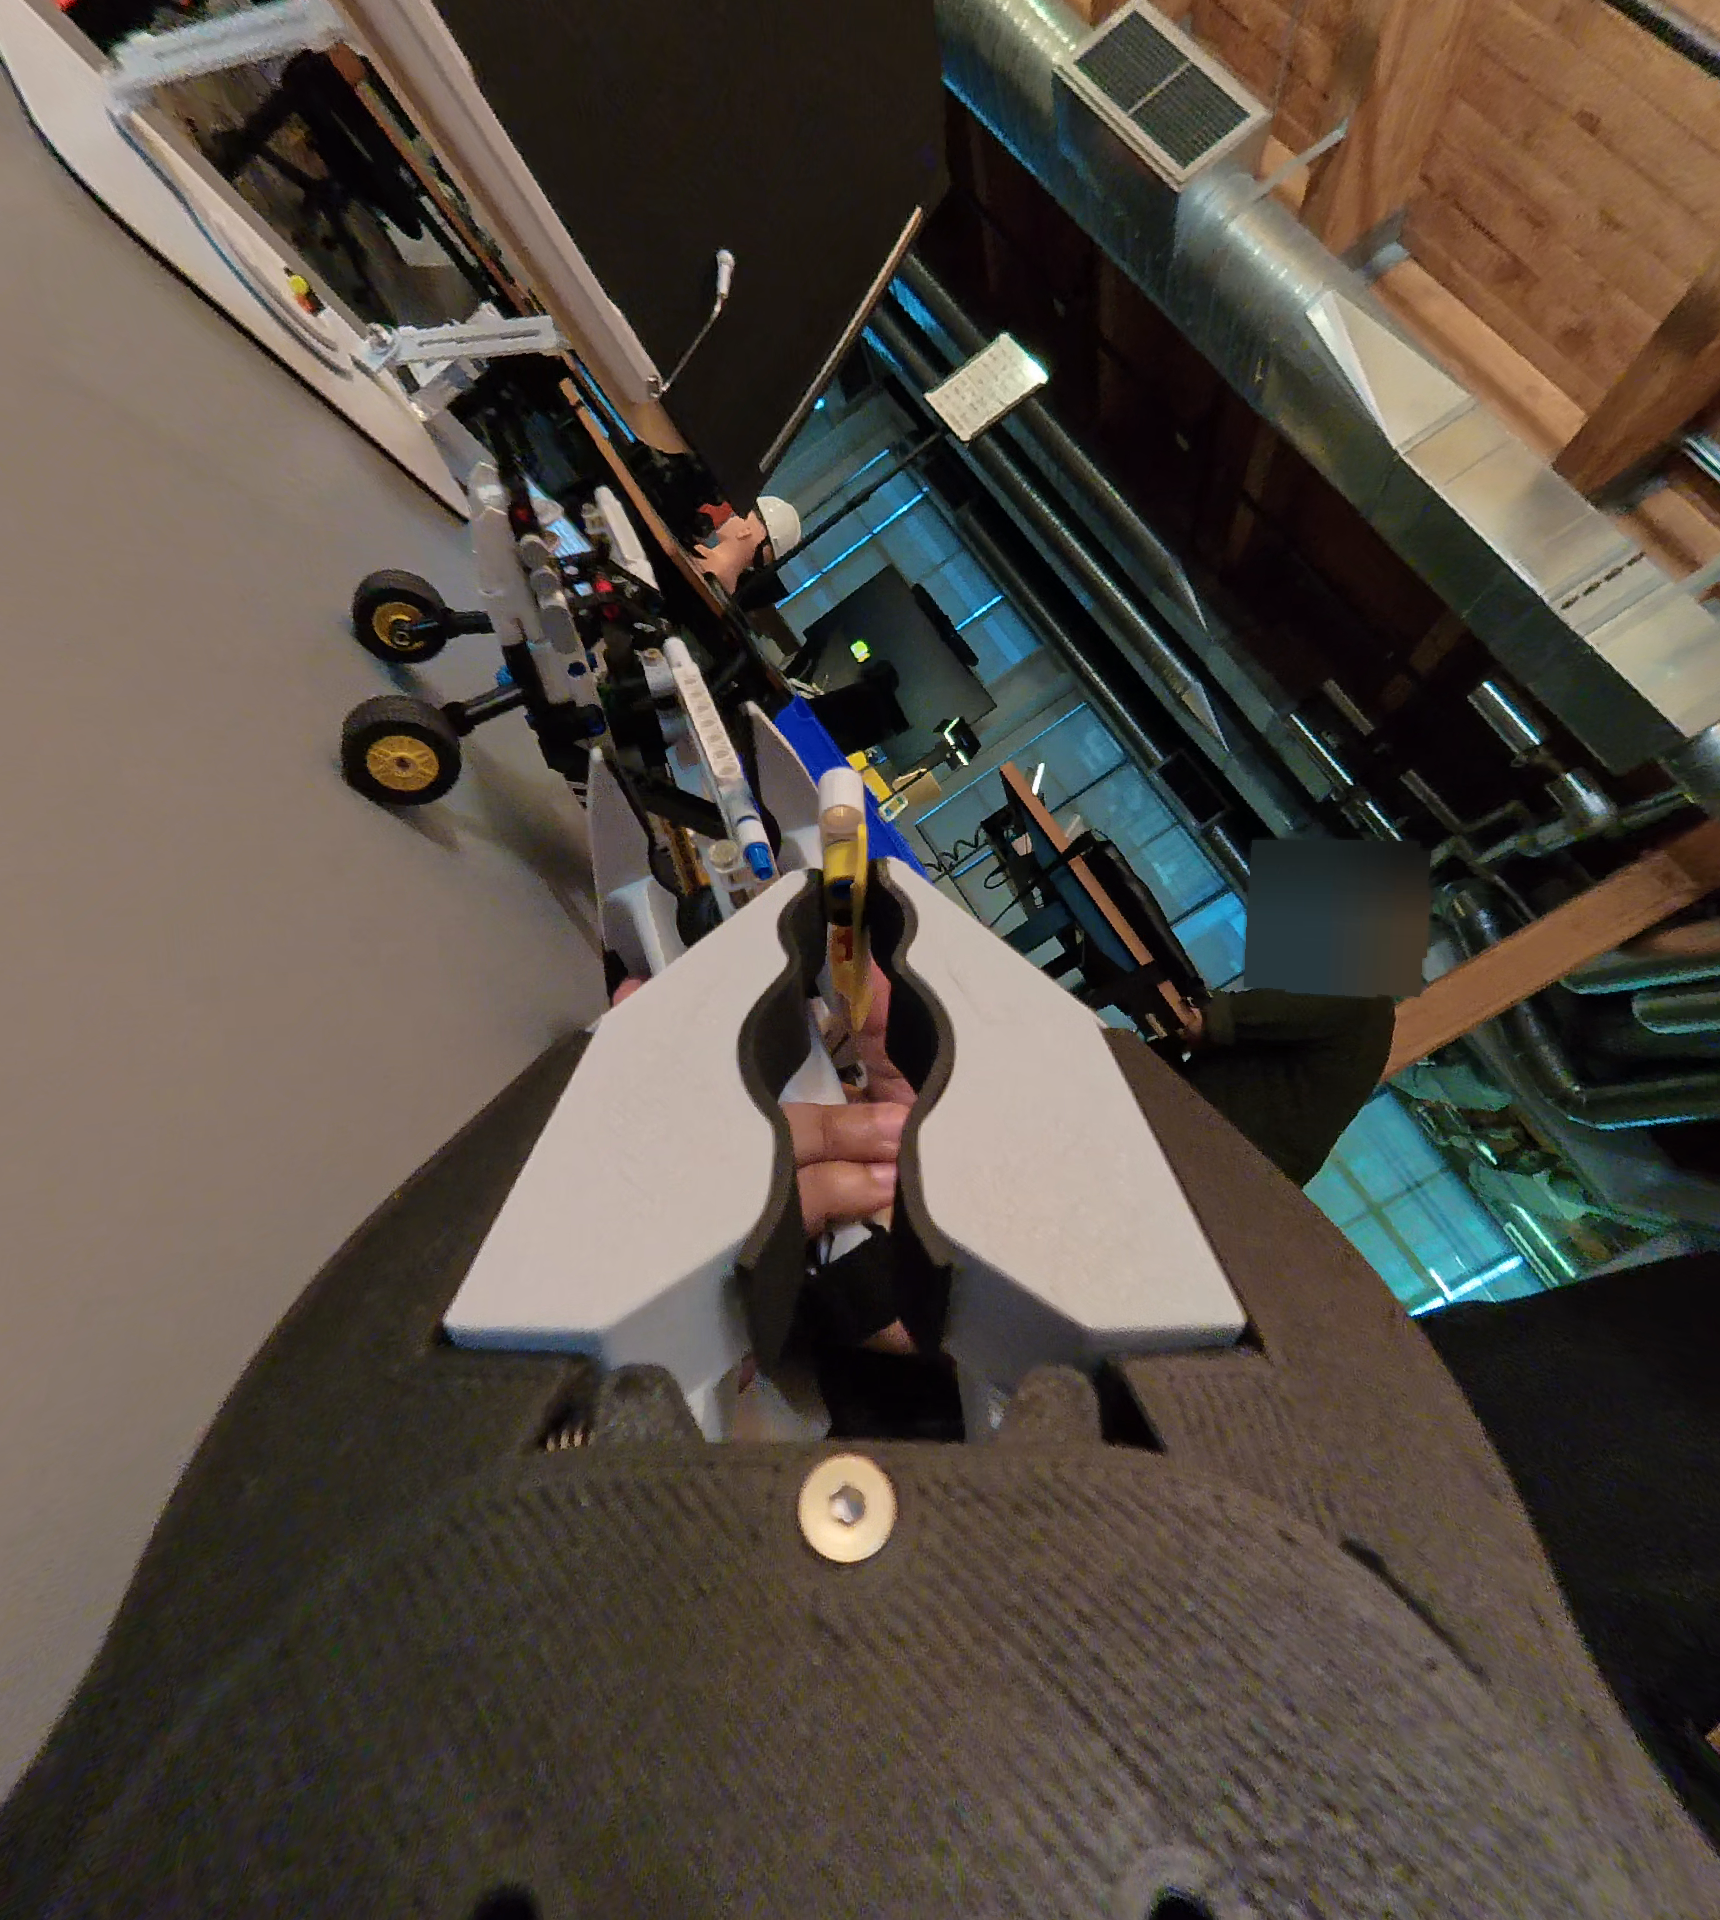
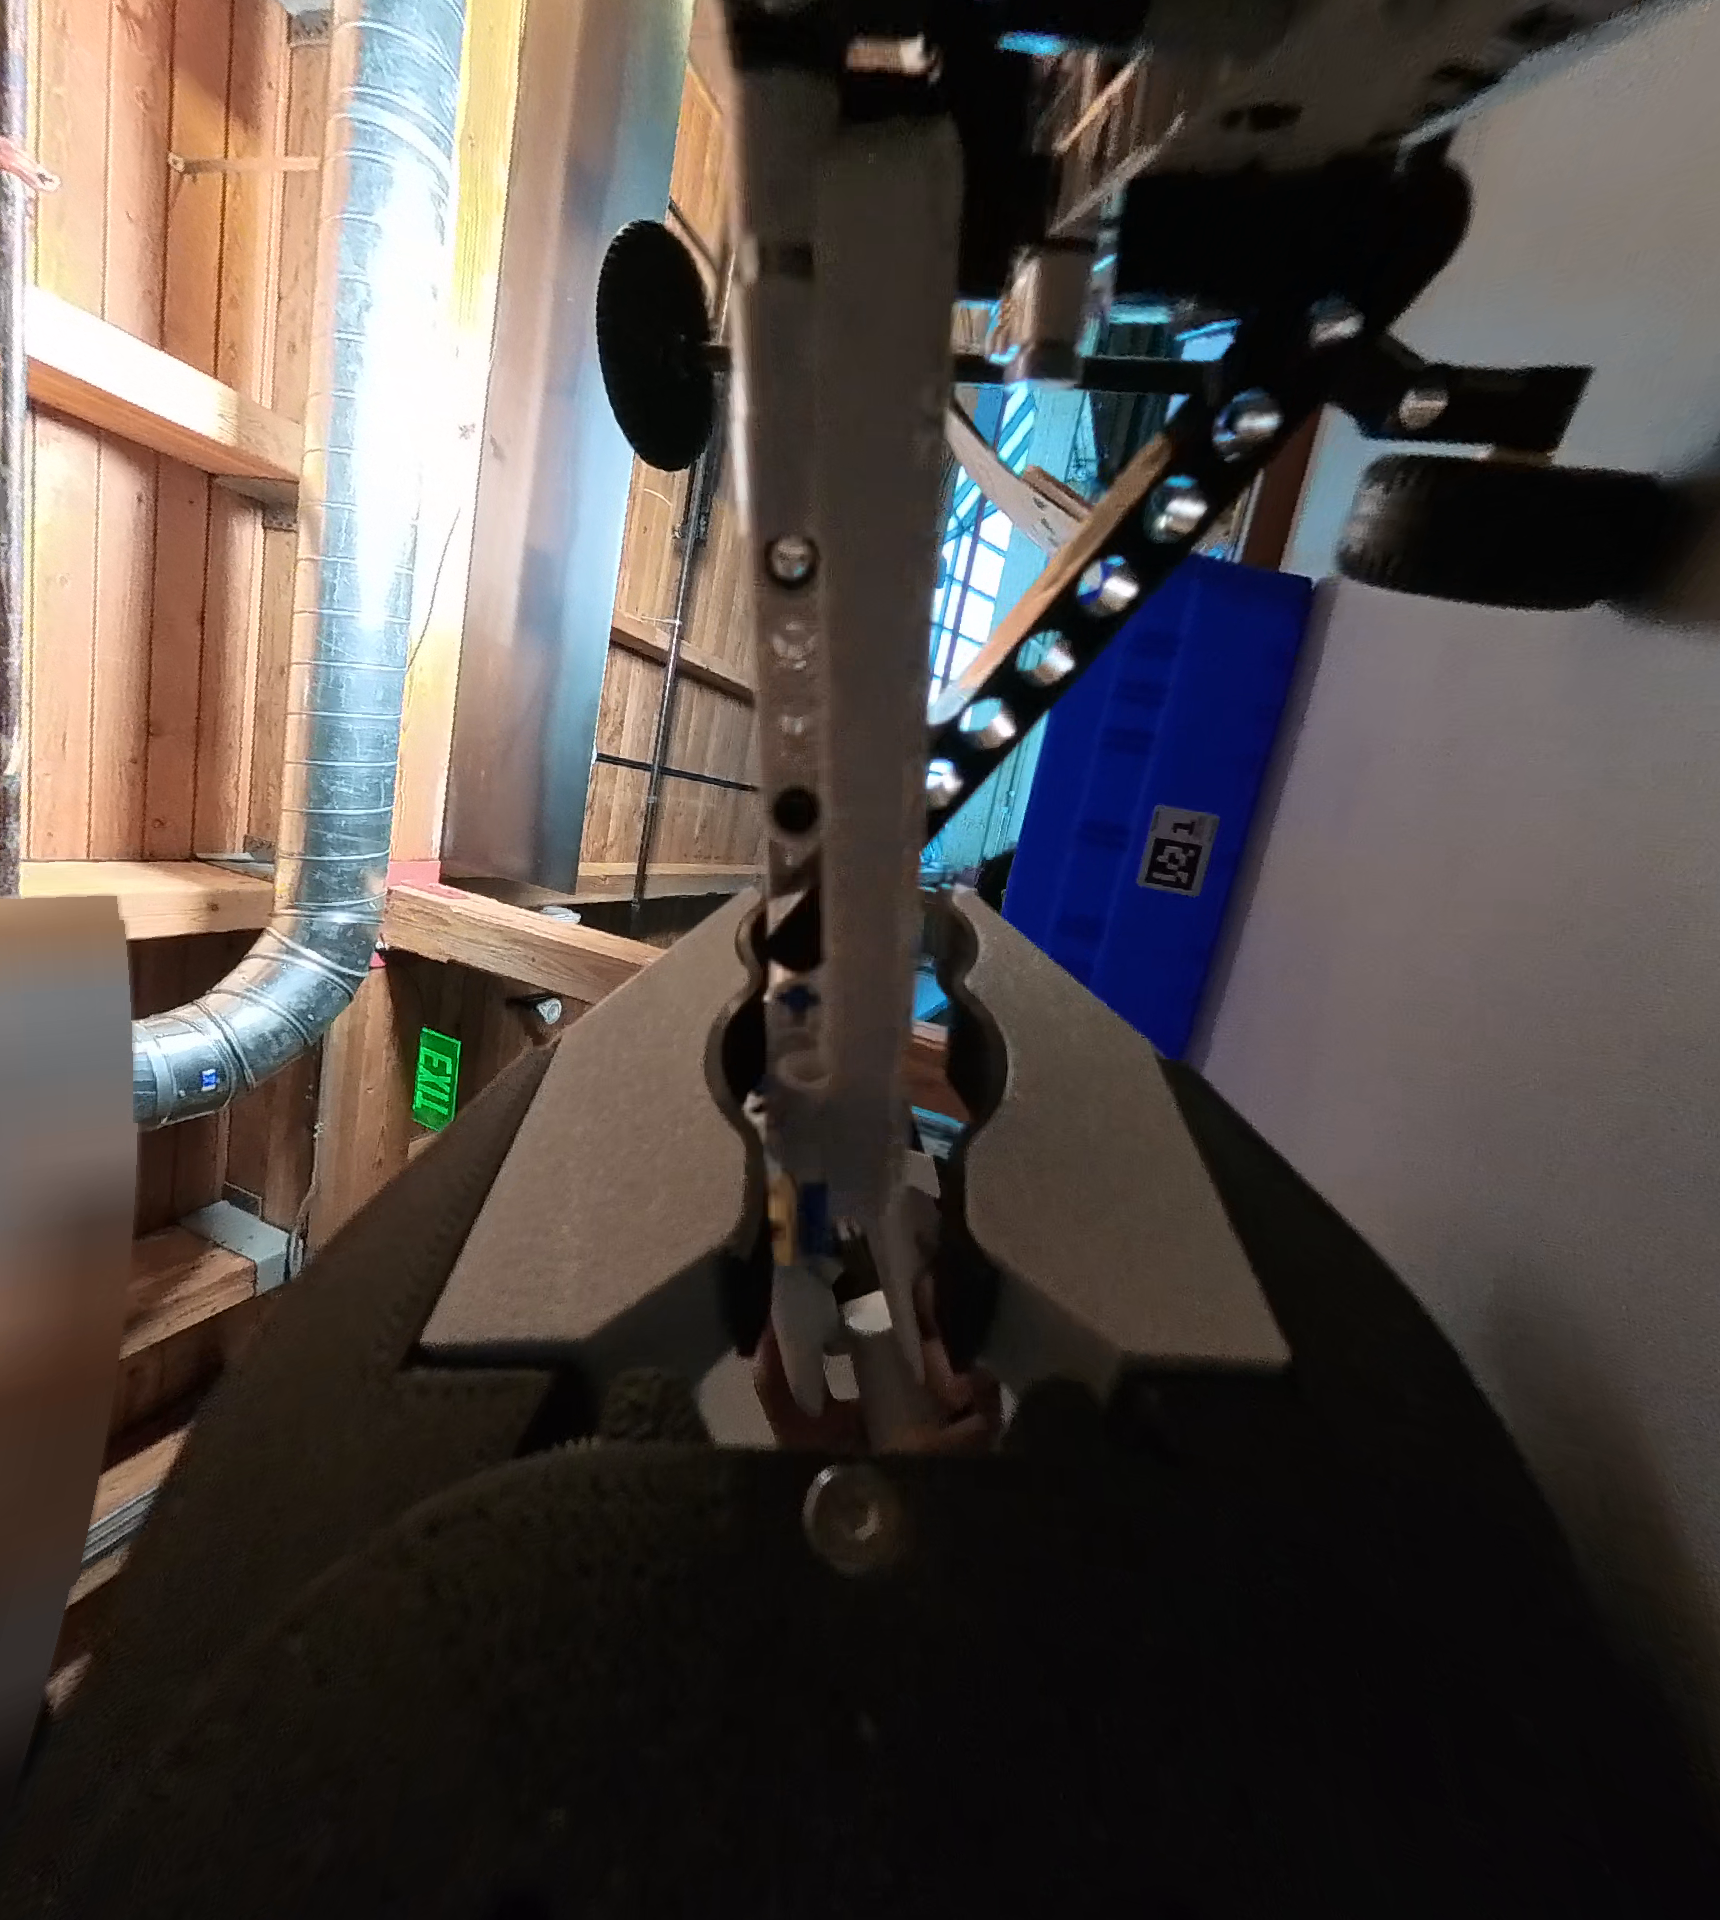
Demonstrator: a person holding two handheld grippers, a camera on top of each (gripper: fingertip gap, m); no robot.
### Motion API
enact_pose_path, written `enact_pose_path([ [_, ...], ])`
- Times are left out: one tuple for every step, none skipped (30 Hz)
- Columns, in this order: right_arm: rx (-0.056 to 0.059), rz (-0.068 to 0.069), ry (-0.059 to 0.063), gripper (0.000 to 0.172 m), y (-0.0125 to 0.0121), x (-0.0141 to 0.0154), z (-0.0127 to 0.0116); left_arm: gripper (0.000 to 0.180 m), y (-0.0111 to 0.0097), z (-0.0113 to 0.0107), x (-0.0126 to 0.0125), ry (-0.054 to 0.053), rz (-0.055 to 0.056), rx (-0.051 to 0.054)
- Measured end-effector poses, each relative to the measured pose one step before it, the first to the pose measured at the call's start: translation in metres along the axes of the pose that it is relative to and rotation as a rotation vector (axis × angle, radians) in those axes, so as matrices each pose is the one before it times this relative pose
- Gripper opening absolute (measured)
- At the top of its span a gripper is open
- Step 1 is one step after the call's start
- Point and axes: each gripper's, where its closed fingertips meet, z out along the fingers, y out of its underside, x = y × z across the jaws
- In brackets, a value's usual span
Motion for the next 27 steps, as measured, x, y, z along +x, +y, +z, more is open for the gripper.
enact_pose_path([
  [-0.0116,-0.0045,-0.0050,0.027,0.00255,-0.00239,-0.00010,0.006,0.00161,0.00166,0.00186,0.0039,0.0059,-0.0065],
  [-0.0126,-0.0068,-0.0017,0.028,0.00445,-0.00234,-0.00103,0.006,0.00132,0.00088,0.00209,0.0013,0.0097,-0.0030],
  [-0.0096,-0.0073,0.0017,0.028,0.00535,-0.00195,-0.00213,0.006,0.00073,-0.00004,0.00229,0.0009,0.0092,0.0026],
  [-0.0106,-0.0056,0.0048,0.028,0.00640,-0.00139,-0.00288,0.006,0.00051,-0.00092,0.00187,0.0001,0.0070,0.0057],
  [-0.0102,-0.0026,0.0039,0.029,0.00702,-0.00161,-0.00370,0.006,0.00036,-0.00153,0.00102,-0.0023,0.0043,0.0078],
  [0.0017,-0.0069,-0.0027,0.027,0.00678,-0.00366,-0.00496,0.006,0.00000,-0.00182,0.00018,-0.0031,0.0018,0.0102],
  [0.0132,-0.0199,-0.0066,0.022,0.00683,-0.00590,-0.00621,0.006,-0.00024,-0.00201,-0.00033,-0.0031,-0.0002,0.0099],
  [0.0030,-0.0300,-0.0010,0.016,0.00935,-0.00622,-0.00655,0.006,-0.00016,-0.00181,-0.00139,-0.0055,-0.0012,0.0063],
  [-0.0183,-0.0340,0.0117,0.016,0.01215,-0.00502,-0.00637,0.006,-0.00031,-0.00180,-0.00208,-0.0083,-0.0010,0.0027],
  [-0.0242,-0.0437,0.0197,0.020,0.01265,-0.00442,-0.00620,0.006,-0.00083,-0.00169,-0.00204,-0.0073,0.0008,0.0042],
  [-0.0190,-0.0556,0.0233,0.024,0.01011,-0.00443,-0.00652,0.006,-0.00134,-0.00150,-0.00126,-0.0048,0.0019,0.0068],
  [-0.0156,-0.0677,0.0269,0.026,0.00595,-0.00392,-0.00651,0.006,-0.00129,-0.00087,-0.00056,-0.0021,0.0030,0.0058],
  [-0.0156,-0.0844,0.0322,0.026,0.00115,-0.00246,-0.00664,0.006,-0.00076,0.00005,-0.00005,-0.0004,0.0040,0.0019],
  [-0.0110,-0.1040,0.0455,0.027,-0.00360,0.00093,-0.00713,0.006,-0.00046,0.00072,0.00056,0.0021,0.0048,-0.0002],
  [-0.0024,-0.1120,0.0618,0.030,-0.00753,0.00509,-0.00775,0.006,-0.00008,0.00120,0.00093,0.0037,0.0059,-0.0008],
  [0.0040,-0.1029,0.0645,0.032,-0.00974,0.00721,-0.00783,0.006,0.00003,0.00155,0.00111,0.0048,0.0045,-0.0003],
  [0.0060,-0.0936,0.0606,0.034,-0.01096,0.00813,-0.00738,0.006,0.00038,0.00184,0.00169,0.0078,0.0014,-0.0002],
  [0.0032,-0.0879,0.0657,0.039,-0.01116,0.01045,-0.00645,0.006,0.00099,0.00204,0.00186,0.0088,0.0005,-0.0026],
  [-0.0043,-0.0873,0.0742,0.043,-0.01000,0.01352,-0.00517,0.006,0.00167,0.00208,0.00160,0.0060,0.0007,-0.0055],
  [-0.0152,-0.0916,0.0758,0.050,-0.00803,0.01581,-0.00319,0.006,0.00234,0.00203,0.00142,0.0049,0.0010,-0.0065],
  [-0.0288,-0.0970,0.0787,0.058,-0.00538,0.01852,-0.00101,0.006,0.00269,0.00192,0.00144,0.0052,0.0002,-0.0075],
  [-0.0437,-0.1026,0.0776,0.064,-0.00199,0.02037,0.00148,0.006,0.00302,0.00183,0.00084,0.0044,-0.0016,-0.0085],
  [-0.0526,-0.1007,0.0651,0.066,0.00073,0.01957,0.00369,0.005,0.00309,0.00170,0.00066,0.0051,-0.0040,-0.0088],
  [-0.0484,-0.0854,0.0490,0.065,0.00133,0.01675,0.00530,0.006,0.00289,0.00153,0.00070,0.0067,-0.0055,-0.0082],
  [-0.0298,-0.0687,0.0299,0.066,-0.00052,0.01262,0.00628,0.006,0.00255,0.00111,0.00064,0.0064,-0.0058,-0.0062],
  [-0.0122,-0.0531,0.0066,0.066,-0.00250,0.00783,0.00681,0.006,0.00215,0.00060,0.00057,0.0055,-0.0053,-0.0051],
  [-0.0071,-0.0372,-0.0098,0.069,-0.00340,0.00397,0.00716,0.006,0.00163,0.00009,0.00044,0.0035,-0.0043,-0.0032],
])
